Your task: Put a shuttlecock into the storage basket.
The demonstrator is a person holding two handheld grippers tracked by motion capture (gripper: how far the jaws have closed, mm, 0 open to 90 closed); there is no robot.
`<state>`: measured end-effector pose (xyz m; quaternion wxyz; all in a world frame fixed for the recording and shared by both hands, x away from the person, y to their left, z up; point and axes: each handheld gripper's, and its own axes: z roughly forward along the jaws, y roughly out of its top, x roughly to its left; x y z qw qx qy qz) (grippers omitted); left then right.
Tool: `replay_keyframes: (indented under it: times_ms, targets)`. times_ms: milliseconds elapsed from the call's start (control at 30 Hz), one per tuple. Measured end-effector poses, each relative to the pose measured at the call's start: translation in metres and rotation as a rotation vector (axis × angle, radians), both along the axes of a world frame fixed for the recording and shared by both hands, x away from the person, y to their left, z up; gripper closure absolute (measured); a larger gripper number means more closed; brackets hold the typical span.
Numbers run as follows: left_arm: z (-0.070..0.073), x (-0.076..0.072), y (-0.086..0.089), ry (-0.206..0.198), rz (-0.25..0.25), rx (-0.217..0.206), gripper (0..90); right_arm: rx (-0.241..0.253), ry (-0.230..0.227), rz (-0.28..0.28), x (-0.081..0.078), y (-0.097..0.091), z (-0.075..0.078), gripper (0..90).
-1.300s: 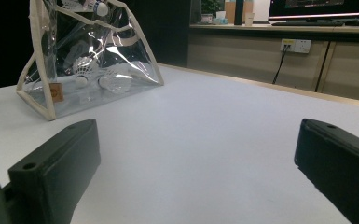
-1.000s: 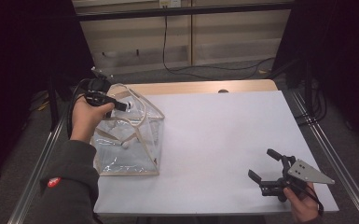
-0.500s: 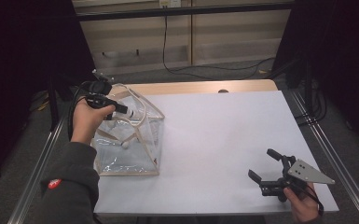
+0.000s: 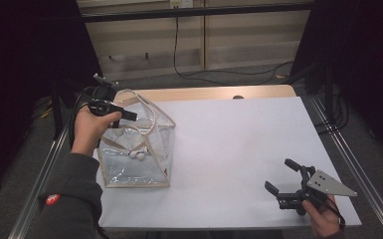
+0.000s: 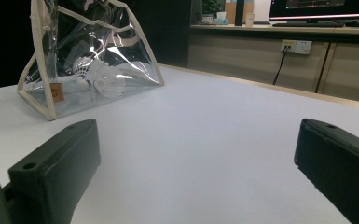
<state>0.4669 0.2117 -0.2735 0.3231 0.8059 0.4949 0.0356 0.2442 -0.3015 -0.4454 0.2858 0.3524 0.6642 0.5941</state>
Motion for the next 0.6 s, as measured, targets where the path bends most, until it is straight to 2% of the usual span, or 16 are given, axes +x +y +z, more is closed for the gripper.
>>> replay_keyframes:
  times_ms: [133,300,600]
  targets:
    - [0.005,-0.004,0.000,-0.009,-0.018,-0.018,68.6,-0.004,0.000,-0.001,0.000,0.000,0.000,0.1]
    - [0.013,-0.010,-0.004,-0.020,-0.048,-0.054,58.6,-0.004,-0.001,-0.001,0.000,0.000,0.000,0.1]
    - [0.018,-0.020,-0.008,-0.015,-0.098,-0.086,47.7,-0.004,0.002,-0.003,0.000,-0.001,0.000,0.1]
